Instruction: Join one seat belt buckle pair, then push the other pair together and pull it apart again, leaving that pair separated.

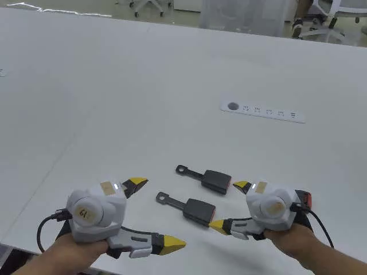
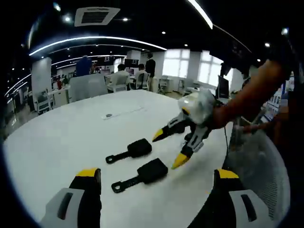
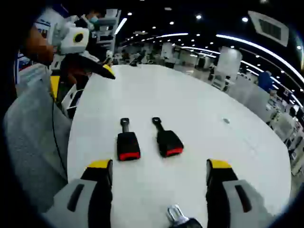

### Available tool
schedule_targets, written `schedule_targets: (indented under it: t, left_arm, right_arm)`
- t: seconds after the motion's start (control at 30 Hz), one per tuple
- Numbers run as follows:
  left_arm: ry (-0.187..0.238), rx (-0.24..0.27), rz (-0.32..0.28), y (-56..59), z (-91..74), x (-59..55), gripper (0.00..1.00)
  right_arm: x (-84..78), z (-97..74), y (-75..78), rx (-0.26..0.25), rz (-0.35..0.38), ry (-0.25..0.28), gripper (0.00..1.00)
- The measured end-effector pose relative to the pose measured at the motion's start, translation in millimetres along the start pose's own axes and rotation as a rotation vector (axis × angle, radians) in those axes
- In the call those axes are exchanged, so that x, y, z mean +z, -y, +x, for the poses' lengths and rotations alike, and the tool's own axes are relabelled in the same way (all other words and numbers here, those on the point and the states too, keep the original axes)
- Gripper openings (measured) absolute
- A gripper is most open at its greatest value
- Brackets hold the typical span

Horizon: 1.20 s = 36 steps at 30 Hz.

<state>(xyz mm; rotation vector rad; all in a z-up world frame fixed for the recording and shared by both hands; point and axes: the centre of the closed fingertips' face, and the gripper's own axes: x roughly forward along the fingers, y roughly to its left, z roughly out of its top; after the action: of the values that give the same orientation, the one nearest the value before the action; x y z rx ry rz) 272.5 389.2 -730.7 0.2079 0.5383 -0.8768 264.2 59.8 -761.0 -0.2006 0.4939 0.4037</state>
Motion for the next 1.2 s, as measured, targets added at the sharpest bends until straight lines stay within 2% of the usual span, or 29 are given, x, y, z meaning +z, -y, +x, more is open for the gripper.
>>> schedule_targets:
  t: [0.17,0.27,0.3,0.47,0.6,0.83,1.13,1.2]
  left_arm:
    - [0.018,0.020,-0.018,-1.2,-6.0,0.2,1.00]
    - [0.025,0.025,-0.027,-0.4,-10.3,-0.3,1.00]
    - [0.030,0.028,-0.025,-0.3,-12.4,0.1,1.00]
    - [0.069,0.061,-0.075,-5.0,-20.4,1.4,1.00]
    - [0.062,0.060,-0.087,-4.9,-24.2,-6.0,1.00]
    - [0.070,0.060,-0.094,-6.8,-25.3,-5.8,1.00]
    - [0.085,0.061,-0.106,-6.4,-24.6,-4.6,1.00]
    - [0.072,0.059,-0.092,-4.1,-23.5,-7.9,1.00]
  right_arm:
    - [3.2,7.0,-16.2,0.025,0.010,0.012,0.96]
    - [5.7,10.1,-20.8,0.038,0.014,0.015,0.97]
    - [9.8,11.4,-25.9,0.064,0.044,0.035,0.98]
    - [14.7,18.3,-33.9,0.099,0.036,0.042,1.00]
    - [20.4,24.2,-42.5,0.140,0.000,0.045,1.00]
    - [25.5,28.9,-51.9,0.200,-0.034,0.045,1.00]
    - [29.1,29.5,-58.5,0.219,-0.053,0.046,1.00]
    - [27.3,29.7,-59.9,0.219,-0.056,0.044,1.00]
